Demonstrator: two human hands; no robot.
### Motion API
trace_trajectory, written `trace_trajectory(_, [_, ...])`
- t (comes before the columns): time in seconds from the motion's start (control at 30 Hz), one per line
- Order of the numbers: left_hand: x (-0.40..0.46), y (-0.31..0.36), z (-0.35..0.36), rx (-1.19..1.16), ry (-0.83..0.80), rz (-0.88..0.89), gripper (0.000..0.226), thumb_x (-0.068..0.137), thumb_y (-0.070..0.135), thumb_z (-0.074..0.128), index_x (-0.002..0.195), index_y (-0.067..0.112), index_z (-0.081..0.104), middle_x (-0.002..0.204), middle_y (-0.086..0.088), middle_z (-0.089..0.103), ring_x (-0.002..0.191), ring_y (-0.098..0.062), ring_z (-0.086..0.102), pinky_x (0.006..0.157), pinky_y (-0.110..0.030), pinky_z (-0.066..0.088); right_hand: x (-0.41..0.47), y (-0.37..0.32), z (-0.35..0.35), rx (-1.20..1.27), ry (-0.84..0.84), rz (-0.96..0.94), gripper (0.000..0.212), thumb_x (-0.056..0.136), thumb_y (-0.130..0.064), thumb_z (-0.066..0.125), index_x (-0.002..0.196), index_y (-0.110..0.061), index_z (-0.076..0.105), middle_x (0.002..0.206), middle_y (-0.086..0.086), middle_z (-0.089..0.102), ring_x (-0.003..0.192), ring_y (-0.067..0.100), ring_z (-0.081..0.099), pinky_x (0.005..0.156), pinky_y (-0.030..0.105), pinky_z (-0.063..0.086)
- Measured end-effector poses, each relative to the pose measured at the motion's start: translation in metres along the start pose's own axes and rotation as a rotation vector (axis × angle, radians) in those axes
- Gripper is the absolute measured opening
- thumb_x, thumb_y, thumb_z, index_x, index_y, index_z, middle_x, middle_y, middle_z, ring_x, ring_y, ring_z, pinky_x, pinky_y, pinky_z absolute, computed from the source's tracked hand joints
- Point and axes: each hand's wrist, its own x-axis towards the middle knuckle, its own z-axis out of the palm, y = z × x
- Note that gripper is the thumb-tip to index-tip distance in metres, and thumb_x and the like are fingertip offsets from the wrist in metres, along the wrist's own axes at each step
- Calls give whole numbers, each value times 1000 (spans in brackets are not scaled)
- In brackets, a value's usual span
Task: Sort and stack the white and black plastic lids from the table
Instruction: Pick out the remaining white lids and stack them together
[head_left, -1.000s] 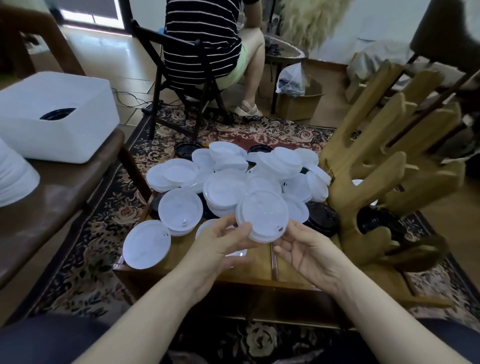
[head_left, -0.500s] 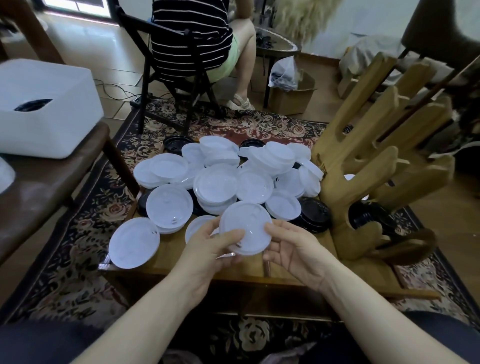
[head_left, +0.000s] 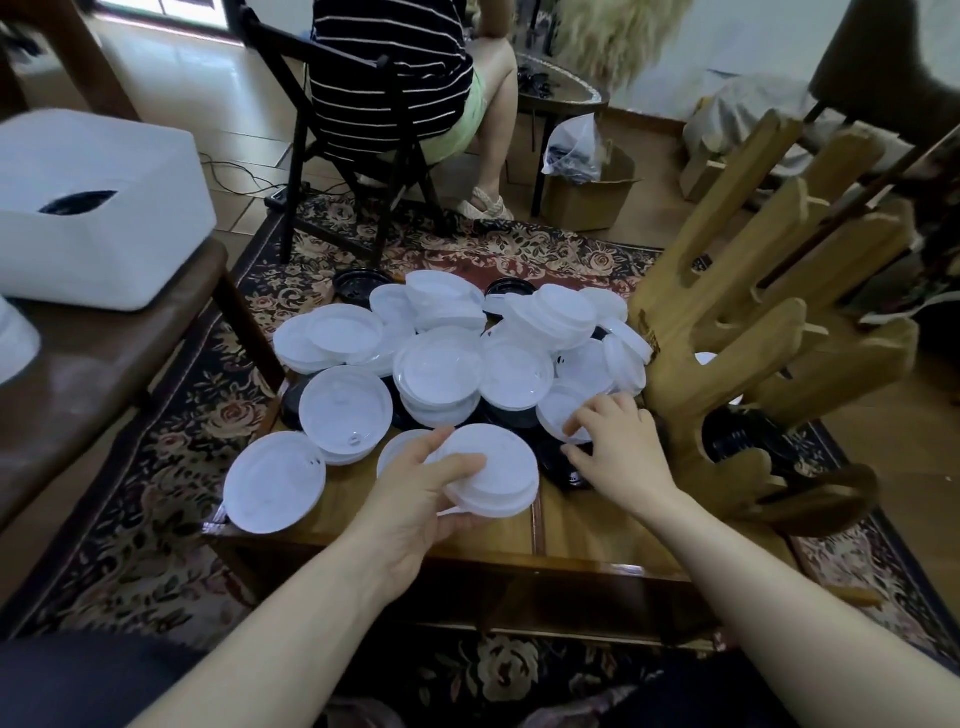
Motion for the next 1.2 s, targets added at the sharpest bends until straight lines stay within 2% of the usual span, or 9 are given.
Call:
trace_trajectory(0.17, [3,4,0,27,-65,34,64,84,2,72,143,14,51,130,-13,64,99,-26,68,69,-34,59,-8,5,-22,254,74,88,5,94,-26,60,92,-24,65,100,-8,63,108,20,51,85,37,34])
trace_trajectory(0.3, [2,6,1,27,-39,63,63,80,1,74,139,10,52,128,-15,63,95,-26,68,62,-30,57,-17,9,-57,754,77,303,10,94,-19,61,85,-21,62,84,-7,64,81,15,58,75,32,46])
trace_trajectory(0.4, [-2,7,4,50,-33,88,38,86,8,70,123,6,65,102,-7,72,74,-15,64,55,-22,52,-26,9,-74,1202,60,481,6,97,-16,60,92,-15,64,87,4,66,80,19,60,79,31,51])
trace_trajectory(0.5, [-3,6,5,69,5,98,25,90,16,68,114,9,71,85,1,73,71,-12,60,59,-23,48,-32,2,-79,1568,-87,563,12,100,-16,53,101,-10,63,92,7,69,79,19,66,72,32,55])
trace_trajectory(0.67, [-2,4,8,-36,96,116,27,93,16,65,119,7,66,109,-7,73,97,-24,68,82,-34,58,-34,-9,-78,1944,-252,557,25,99,-15,50,120,-8,60,94,4,72,77,16,72,64,27,61])
trace_trajectory(0.8, [-2,6,9,-133,109,112,31,94,17,65,122,4,62,112,-12,74,105,-29,70,91,-43,57,-34,-17,-78,2023,-312,468,35,96,-8,49,129,-1,57,104,9,73,87,19,73,69,31,61])
trace_trajectory(0.97, [-3,8,13,-136,46,135,33,93,21,64,122,4,62,103,-7,77,87,-20,74,89,-40,58,-38,-31,-74,1834,-430,338,62,78,-1,62,138,-10,48,121,23,66,101,34,68,79,42,61])
trace_trajectory(1.1, [-3,11,11,-158,32,129,30,92,20,65,118,6,63,94,-4,77,82,-18,74,84,-38,59,-38,-36,-80,1830,-503,281,58,84,-7,60,141,-14,47,126,17,66,108,35,65,81,43,61])
trace_trajectory(1.2, [-4,12,12,-139,-1,122,28,92,20,64,117,6,64,93,-4,77,81,-18,74,78,-34,60,-39,-43,-78,1714,-383,288,57,81,-11,67,136,-12,51,113,14,72,96,29,71,79,41,61])
